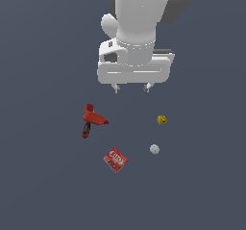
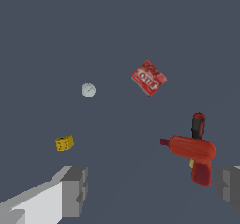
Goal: Pick up a designated object from a clutter of objects.
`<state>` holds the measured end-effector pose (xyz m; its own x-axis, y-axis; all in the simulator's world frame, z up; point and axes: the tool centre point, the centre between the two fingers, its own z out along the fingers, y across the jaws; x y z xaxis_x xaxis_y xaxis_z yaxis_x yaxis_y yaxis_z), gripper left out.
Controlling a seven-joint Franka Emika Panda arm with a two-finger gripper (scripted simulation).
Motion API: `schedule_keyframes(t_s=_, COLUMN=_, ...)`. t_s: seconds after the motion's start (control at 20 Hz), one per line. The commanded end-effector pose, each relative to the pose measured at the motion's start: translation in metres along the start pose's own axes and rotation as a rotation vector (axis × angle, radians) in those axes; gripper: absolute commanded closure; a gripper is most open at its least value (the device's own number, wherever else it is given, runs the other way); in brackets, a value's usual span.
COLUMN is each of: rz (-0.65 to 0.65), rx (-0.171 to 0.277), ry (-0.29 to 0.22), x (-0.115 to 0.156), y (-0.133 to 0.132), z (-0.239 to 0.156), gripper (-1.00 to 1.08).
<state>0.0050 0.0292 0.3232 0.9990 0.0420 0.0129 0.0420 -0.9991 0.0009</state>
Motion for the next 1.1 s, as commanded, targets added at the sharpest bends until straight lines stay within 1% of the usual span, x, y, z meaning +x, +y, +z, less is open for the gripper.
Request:
schedule_keyframes(t_s=0.0, rz=0.000, rx=0.000, ry=0.000, x=0.000, y=0.000, z=0.000, gripper=-0.92)
schedule_keyframes(t_s=0.15, rz=-0.003, rx=0.001, ry=-0.003, x=0.000, y=-0.004, z=0.002, gripper=-0.92)
schedule_keyframes(t_s=0.5, rz=-0.024, rx=0.010, ry=-0.022, x=-0.004, y=-0.026, z=0.014, gripper=-0.92)
schedule_keyframes(t_s=0.8, rz=-0.018, rx=0.010, ry=-0.021, x=-0.003, y=-0.026, z=0.016, gripper=-0.92)
schedule_keyframes(t_s=1.05, rz=0.010, rx=0.010, ry=-0.021, x=0.005, y=-0.031, z=0.026, gripper=-0.92)
